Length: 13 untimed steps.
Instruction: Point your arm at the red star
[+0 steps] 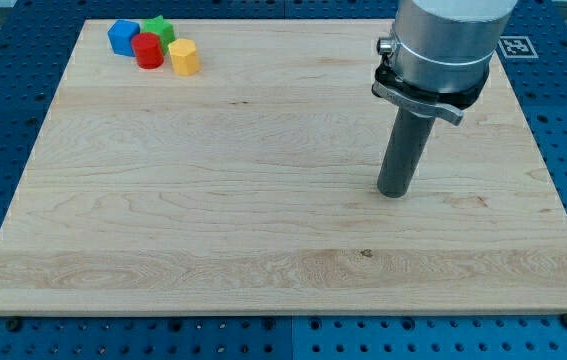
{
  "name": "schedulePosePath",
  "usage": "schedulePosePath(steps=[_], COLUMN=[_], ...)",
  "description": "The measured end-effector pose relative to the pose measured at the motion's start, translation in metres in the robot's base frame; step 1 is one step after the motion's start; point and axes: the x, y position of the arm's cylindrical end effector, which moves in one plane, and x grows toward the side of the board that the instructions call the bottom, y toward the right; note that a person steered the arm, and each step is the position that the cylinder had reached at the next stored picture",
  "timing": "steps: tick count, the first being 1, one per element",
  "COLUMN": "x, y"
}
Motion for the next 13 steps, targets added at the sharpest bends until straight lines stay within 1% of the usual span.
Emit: schedulePosePath(steps=[1, 2, 3, 5, 6, 7, 8, 9, 10, 11, 13], x=[0.000, -0.032, -0.094, -0.127, -0.189, -0.230, -0.232, -0.273, -0.274, -0.297, -0.302], y=[0.000, -0.026, -0.069, -0.067, -0.067, -0.065, -0.063, -0.043, -0.042, -0.022, -0.010])
